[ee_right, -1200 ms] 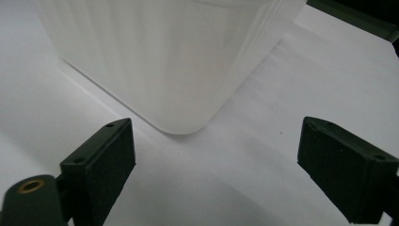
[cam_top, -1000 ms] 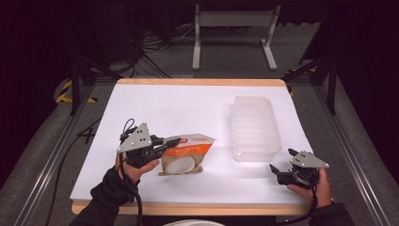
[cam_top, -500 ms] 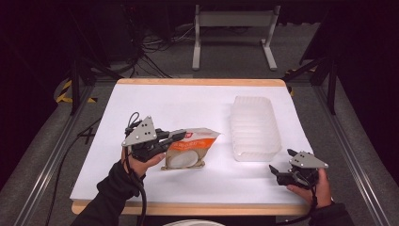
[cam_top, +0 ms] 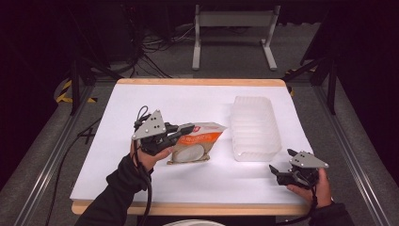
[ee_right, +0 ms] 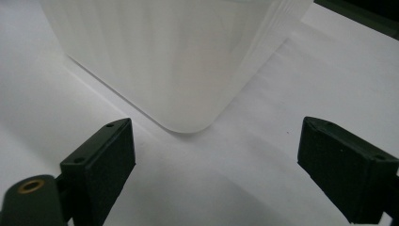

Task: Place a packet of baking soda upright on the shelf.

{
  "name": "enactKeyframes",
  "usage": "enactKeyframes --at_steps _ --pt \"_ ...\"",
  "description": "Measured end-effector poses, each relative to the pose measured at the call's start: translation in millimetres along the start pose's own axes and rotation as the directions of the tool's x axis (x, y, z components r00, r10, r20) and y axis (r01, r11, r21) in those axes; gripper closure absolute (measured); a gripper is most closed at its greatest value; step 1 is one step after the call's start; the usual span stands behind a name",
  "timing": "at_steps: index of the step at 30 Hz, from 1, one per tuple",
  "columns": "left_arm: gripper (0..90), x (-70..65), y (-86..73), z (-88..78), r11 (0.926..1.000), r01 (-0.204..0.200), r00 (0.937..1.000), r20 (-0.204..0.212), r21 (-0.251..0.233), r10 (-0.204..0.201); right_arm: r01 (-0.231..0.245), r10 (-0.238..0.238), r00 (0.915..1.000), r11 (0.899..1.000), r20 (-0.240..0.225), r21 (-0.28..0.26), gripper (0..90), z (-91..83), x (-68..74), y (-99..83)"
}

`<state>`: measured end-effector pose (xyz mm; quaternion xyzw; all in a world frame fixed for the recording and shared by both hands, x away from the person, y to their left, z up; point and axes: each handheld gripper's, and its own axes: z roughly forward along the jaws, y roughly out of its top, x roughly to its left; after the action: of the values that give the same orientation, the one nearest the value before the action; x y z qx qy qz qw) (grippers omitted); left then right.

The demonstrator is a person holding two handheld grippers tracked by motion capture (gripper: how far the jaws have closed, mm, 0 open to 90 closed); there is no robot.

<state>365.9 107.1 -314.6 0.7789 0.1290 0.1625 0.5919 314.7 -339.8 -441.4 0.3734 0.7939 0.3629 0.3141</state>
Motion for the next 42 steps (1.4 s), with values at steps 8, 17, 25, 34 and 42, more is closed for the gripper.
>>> enactKeyframes --at_steps 8,17,25,34,42 --pt "89.9 2.3 17.2 23.3 0.9993 -0.013 0.9996 0.025 -0.035 0.014 -0.004 0.004 1.0 1.0 0.002 -0.002 12.2 -0.4 -0.7 -0.4" --pt "89.9 3.6 37.4 51.0 0.9972 -0.011 0.9981 0.06 -0.074 0.015 -0.004 0.004 1.0 1.0 0.004 -0.002 12.2 -1.1 -0.7 -0.5" --pt "89.9 2.5 56.7 71.1 0.9953 -0.018 0.9965 0.079 -0.096 0.026 -0.003 0.003 1.0 1.0 0.003 -0.002 12.2 -0.6 -0.8 -0.6" --pt "89.9 -2.7 76.6 108.8 0.9956 -0.022 0.9933 0.111 -0.091 0.032 -0.003 0.003 1.0 1.0 0.003 -0.001 12.2 -0.6 -1.1 -1.0" --pt "89.9 -7.7 85.8 143.0 0.9959 -0.007 0.9891 0.146 -0.09 0.02 -0.004 0.004 1.0 1.0 0.001 0.0 12.2 -0.5 -1.2 -1.2"
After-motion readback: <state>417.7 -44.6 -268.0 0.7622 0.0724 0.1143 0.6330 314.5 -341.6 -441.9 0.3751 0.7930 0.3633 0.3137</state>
